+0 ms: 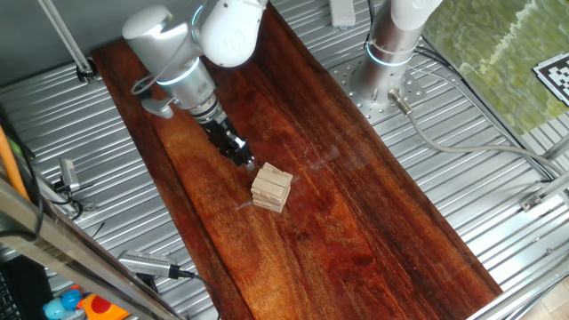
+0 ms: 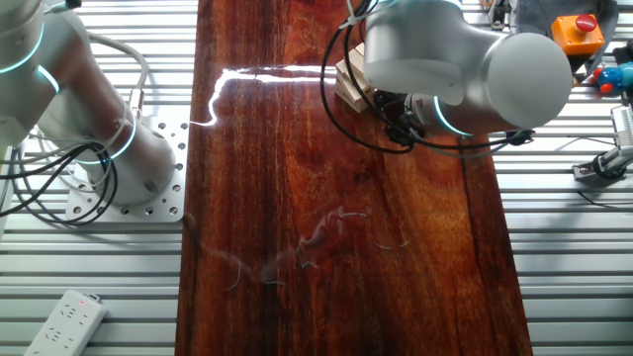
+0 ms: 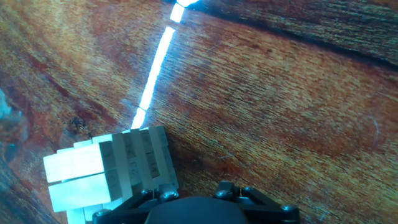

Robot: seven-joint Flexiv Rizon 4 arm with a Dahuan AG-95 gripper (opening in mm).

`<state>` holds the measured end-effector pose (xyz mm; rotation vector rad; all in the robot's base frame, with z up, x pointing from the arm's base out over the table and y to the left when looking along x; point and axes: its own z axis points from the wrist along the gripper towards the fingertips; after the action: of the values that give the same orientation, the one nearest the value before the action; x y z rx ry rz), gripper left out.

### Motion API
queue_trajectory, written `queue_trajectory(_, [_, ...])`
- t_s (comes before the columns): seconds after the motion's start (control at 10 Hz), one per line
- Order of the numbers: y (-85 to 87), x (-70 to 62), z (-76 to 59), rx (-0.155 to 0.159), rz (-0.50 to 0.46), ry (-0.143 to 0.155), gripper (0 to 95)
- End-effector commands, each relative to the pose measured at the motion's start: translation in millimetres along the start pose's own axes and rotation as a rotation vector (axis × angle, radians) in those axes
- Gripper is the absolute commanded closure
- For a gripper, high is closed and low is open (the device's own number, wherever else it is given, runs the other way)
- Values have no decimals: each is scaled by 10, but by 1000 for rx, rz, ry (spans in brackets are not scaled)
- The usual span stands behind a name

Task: Play Jenga

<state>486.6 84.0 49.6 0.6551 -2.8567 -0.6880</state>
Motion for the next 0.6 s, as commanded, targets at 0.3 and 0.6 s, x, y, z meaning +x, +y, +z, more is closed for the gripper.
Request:
queue_trajectory(0.3, [-1,5,-2,47,70,-24,570])
queue_trajectory(0.6, [-1,5,-2,51,97,-35,570])
